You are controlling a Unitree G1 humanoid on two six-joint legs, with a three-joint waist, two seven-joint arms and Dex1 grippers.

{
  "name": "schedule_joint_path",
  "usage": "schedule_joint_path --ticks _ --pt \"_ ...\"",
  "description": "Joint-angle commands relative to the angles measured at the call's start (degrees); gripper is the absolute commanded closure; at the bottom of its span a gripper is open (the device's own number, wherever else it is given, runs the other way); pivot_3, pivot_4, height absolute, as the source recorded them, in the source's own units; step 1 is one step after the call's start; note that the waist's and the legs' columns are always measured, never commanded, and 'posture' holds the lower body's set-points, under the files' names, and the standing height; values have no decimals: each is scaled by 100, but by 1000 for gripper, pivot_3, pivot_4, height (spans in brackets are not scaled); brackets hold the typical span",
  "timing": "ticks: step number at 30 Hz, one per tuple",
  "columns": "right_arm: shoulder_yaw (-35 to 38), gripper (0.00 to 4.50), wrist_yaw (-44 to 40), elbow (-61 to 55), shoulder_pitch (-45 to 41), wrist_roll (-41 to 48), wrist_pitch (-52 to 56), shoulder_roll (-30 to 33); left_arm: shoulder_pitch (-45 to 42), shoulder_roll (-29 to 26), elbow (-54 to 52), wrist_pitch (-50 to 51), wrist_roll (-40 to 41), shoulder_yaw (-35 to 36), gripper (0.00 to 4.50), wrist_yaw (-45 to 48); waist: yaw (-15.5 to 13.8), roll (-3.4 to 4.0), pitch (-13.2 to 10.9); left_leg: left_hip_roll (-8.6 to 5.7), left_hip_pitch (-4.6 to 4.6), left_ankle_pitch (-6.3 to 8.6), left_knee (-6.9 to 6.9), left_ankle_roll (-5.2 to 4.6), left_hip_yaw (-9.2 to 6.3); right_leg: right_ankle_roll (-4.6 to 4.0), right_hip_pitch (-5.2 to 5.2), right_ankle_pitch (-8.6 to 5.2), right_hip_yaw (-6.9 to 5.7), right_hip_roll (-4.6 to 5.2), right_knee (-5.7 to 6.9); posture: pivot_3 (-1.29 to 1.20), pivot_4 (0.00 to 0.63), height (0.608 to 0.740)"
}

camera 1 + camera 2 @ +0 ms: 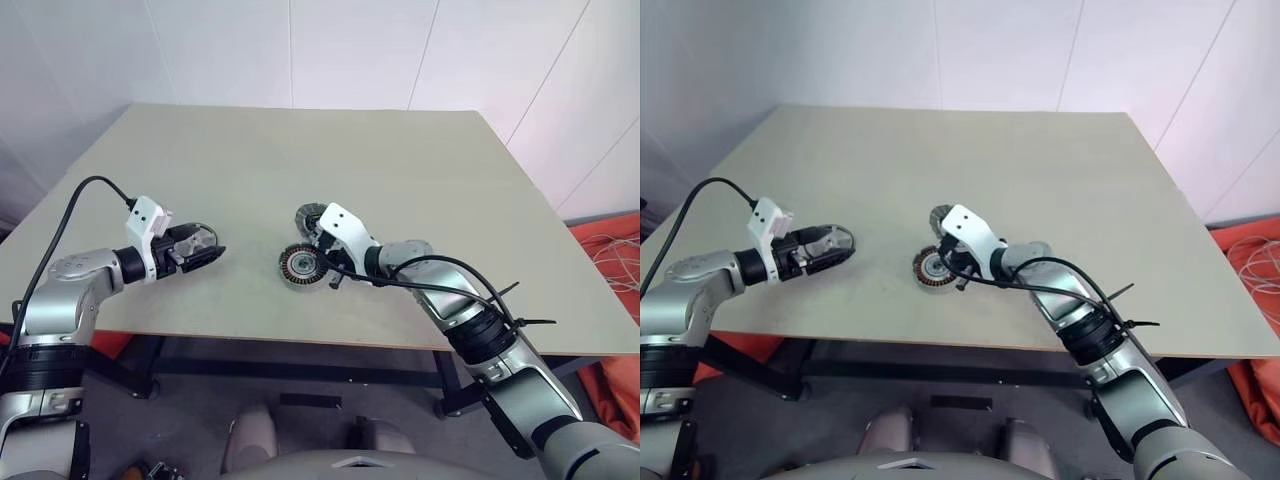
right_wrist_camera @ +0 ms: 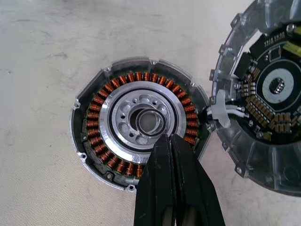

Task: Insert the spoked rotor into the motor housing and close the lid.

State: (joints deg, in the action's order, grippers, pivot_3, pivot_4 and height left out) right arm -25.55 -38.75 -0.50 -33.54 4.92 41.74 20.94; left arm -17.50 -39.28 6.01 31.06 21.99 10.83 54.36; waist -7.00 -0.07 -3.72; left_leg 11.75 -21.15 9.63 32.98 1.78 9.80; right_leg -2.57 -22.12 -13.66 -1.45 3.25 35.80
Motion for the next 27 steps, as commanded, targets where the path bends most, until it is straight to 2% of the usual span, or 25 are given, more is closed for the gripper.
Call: schedule_joint_path --ticks 1,27 --pt "14 4480 -57 -30 -176 -74 -104 -97 -57 -30 -192 -83 123 123 0 -56 0 0 0 0 0 0 0 0 0 0 0 0 0 0 0 0 0 740" --pt "117 4480 -422 528 -354 -123 -215 -520 -229 29 -105 -89 141 27 0 -151 8 -3 2 0 3 -1 1 1 0 0 3 0 0 -1 4 0 0 740"
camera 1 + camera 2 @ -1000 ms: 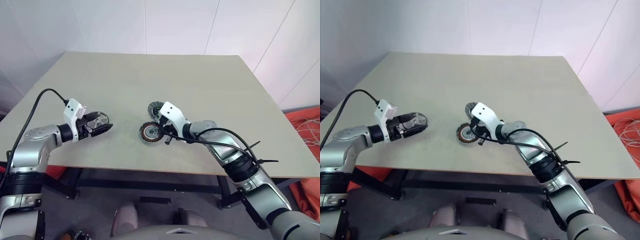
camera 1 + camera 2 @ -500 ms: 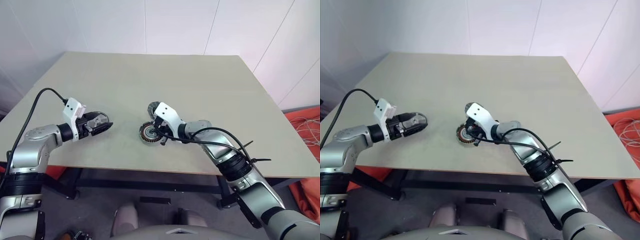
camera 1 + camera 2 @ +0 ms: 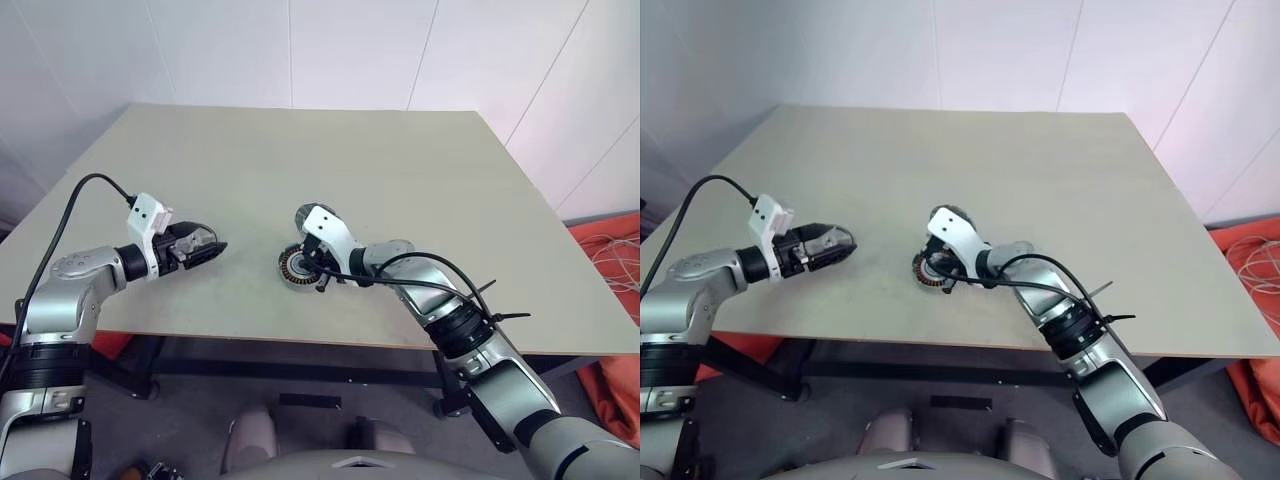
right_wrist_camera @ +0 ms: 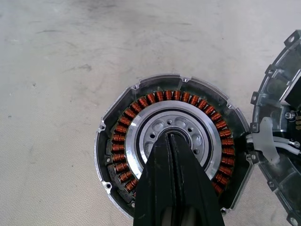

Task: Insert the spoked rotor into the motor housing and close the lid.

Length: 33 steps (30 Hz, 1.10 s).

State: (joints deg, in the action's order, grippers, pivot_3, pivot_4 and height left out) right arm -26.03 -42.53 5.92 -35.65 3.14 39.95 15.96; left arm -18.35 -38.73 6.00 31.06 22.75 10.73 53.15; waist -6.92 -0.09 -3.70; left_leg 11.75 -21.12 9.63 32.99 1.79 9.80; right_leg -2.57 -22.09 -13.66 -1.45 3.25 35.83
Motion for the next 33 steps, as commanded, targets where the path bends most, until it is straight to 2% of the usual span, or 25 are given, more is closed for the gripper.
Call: schedule_joint_path --ticks 1,12,25,28,33 --pt "221 4480 -60 -167 -153 107 3 -32 -146 -28 -100 -92 64 41 0 -29 0 0 0 0 0 0 0 0 0 0 0 0 0 0 0 0 0 740" --pt "851 4480 -50 -475 -365 523 240 -118 -171 26 -68 -100 78 60 0 -72 -3 -1 0 0 -1 -1 1 1 0 0 0 0 0 -1 1 0 0 740" --pt "237 4480 -149 498 4 139 -270 -135 -95 35 -147 -9 191 118 0 -168 2 -3 2 0 1 -1 1 2 0 0 1 1 0 -1 1 0 0 740" --pt "352 4480 -115 605 4 202 -333 -225 -118 42 -144 45 223 138 0 -202 7 -4 2 2 6 -2 1 4 1 0 3 0 0 -2 5 0 0 740" --pt "865 4480 -197 134 -104 634 -60 -250 -137 48 -146 36 232 160 0 -287 -2 -3 2 1 4 -3 2 5 0 0 3 0 0 -1 6 0 0 740"
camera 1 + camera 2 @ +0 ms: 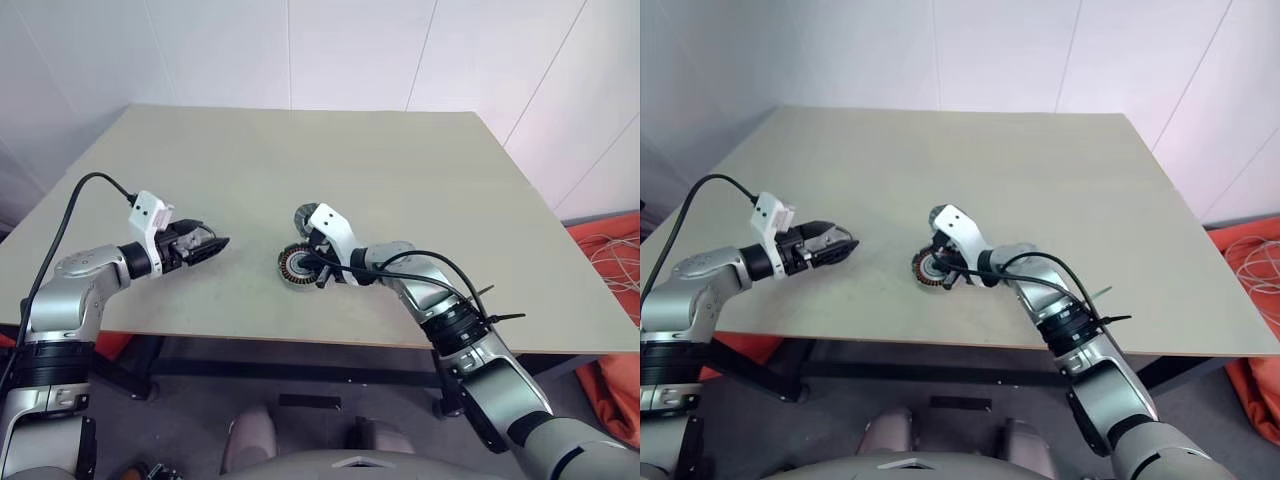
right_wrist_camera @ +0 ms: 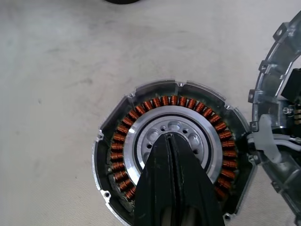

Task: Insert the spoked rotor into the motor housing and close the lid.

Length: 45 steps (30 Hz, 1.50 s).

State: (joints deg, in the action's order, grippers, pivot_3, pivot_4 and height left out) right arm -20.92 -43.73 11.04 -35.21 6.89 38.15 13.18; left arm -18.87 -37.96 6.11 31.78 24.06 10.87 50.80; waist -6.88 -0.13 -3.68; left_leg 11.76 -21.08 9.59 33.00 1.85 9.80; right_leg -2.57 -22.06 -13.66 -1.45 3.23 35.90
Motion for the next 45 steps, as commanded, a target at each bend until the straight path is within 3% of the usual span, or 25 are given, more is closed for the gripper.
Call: schedule_joint_path --ticks 1,7,8,10,16,20,22,26,30,45 --pt "414 4480 -151 -540 -148 321 153 111 -74 -19 -173 -24 109 163 0 -98 -11 0 0 -1 -2 0 0 0 0 0 0 0 0 0 0 0 0 740" --pt "847 4480 -607 -1660 48 861 584 829 -62 154 -355 569 327 587 0 -955 -20 -1 1 -1 -5 1 1 -2 0 0 1 1 0 0 -5 0 0 740" --pt "862 4307 -716 -1826 114 912 601 994 -48 176 -418 776 502 720 0 -1014 -20 -1 1 0 -5 1 1 -2 0 0 1 1 -1 -2 -5 0 0 740" --pt "830 3871 -1099 -2182 283 1090 622 1391 8 163 -548 962 615 850 0 -1139 -22 -3 2 0 -4 1 1 -2 1 0 1 1 -1 -2 -4 0 0 740" --pt "997 1848 -1612 -2682 637 1557 772 2168 133 373 -988 1663 1071 1320 0 -1787 -24 -3 1 0 1 4 7 -8 0 1 8 0 -1 -2 -5 0 0 740" --pt "1090 440 -1732 -2718 800 1652 724 2503 366 1115 -1351 2426 2347 2405 0 -2494 -18 -3 2 -1 5 5 18 -9 3 1 13 1 0 -1 -1 0 0 740" --pt "1039 34 -1682 -2620 850 1489 497 2607 392 1346 -1092 2803 2851 2919 0 -2977 -17 -4 2 1 4 5 20 -10 6 1 14 1 -2 -3 -2 0 0 740" --pt "839 34 -1734 -2482 926 1156 5 2786 490 1479 -944 3361 3294 3152 0 -3535 -25 -4 2 3 4 8 23 -15 9 2 15 0 -5 -8 -2 0 0 740" --pt "874 34 -1825 -2452 918 1182 -69 2822 534 1689 -850 3293 3551 3252 0 -3777 -48 -6 3 -3 3 14 31 -25 5 11 31 2 -5 -4 -11 0 0 740" --pt "968 34 -1811 -2433 921 1200 -28 2819 425 1566 200 2359 2832 2626 0 -3477 -39 -8 4 -2 12 15 30 -28 -4 45 46 -15 -5 -5 -14 0 0 740"
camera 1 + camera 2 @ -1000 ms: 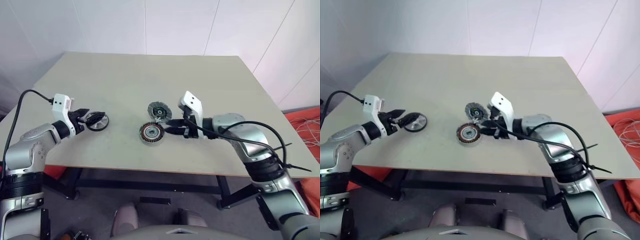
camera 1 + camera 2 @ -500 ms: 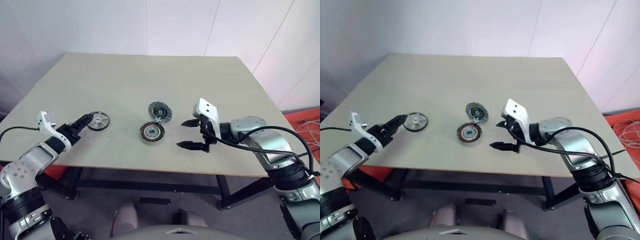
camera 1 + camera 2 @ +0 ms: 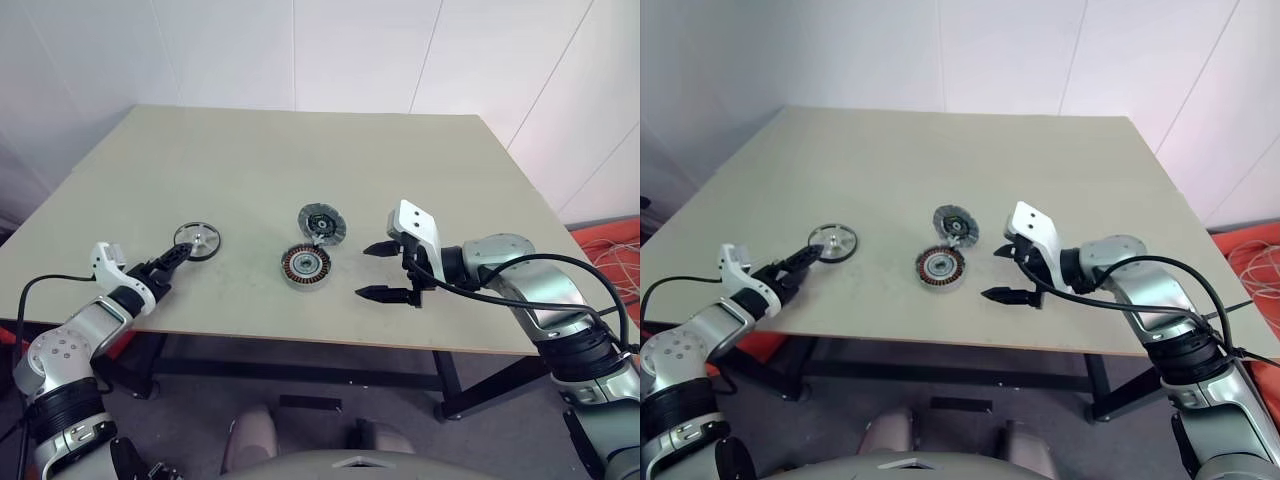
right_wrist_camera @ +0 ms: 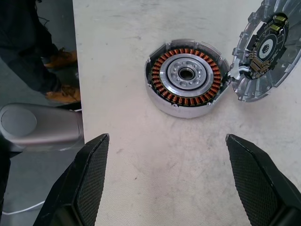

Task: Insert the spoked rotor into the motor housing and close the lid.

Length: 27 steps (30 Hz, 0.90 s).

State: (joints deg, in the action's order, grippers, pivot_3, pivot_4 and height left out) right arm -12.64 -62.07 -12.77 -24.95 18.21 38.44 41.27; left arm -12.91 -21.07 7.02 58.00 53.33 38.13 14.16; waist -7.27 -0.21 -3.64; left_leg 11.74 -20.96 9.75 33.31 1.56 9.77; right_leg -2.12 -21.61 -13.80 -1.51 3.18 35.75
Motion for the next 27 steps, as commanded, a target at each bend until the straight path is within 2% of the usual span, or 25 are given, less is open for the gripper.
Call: schedule_joint_path --ticks 1,7,9,11,20,21,27 --pt "138 34 22 -45 -111 68 -54 7 -204 -127 172 -323 -137 -143 0 221 2 0 0 0 0 0 0 0 0 0 0 0 0 0 0 0 0 740" --pt "109 34 10 -31 -110 46 -69 31 -506 -139 775 -838 -380 -300 0 495 3 0 0 0 3 0 0 0 -2 -1 2 1 0 0 0 0 0 740" --pt "131 0 9 -21 -110 51 -65 50 -556 -111 854 -911 -397 -306 377 502 4 0 0 0 2 0 0 0 -2 -14 3 8 0 0 0 0 0 740" --pt "160 0 20 -14 -95 61 -47 63 -573 -67 822 -900 -345 -317 884 511 4 0 0 0 2 0 0 0 -2 -22 2 13 0 0 0 0 0 740" --pt "205 0 36 28 -19 90 -38 69 -624 -69 820 -768 -66 -230 3920 621 2 0 0 0 1 0 -1 -1 -1 -29 1 17 -1 1 -1 0 0 740" --pt "207 0 41 39 -11 86 -42 67 -614 -100 844 -788 -80 -250 4109 649 4 0 0 0 1 0 -1 -1 -1 -29 2 17 -1 1 -1 0 0 740" --pt "219 0 61 70 9 88 -45 51 -636 -96 874 -746 34 -196 4109 655 5 0 0 0 0 0 -1 0 -1 -29 0 17 -1 1 -1 0 0 740"
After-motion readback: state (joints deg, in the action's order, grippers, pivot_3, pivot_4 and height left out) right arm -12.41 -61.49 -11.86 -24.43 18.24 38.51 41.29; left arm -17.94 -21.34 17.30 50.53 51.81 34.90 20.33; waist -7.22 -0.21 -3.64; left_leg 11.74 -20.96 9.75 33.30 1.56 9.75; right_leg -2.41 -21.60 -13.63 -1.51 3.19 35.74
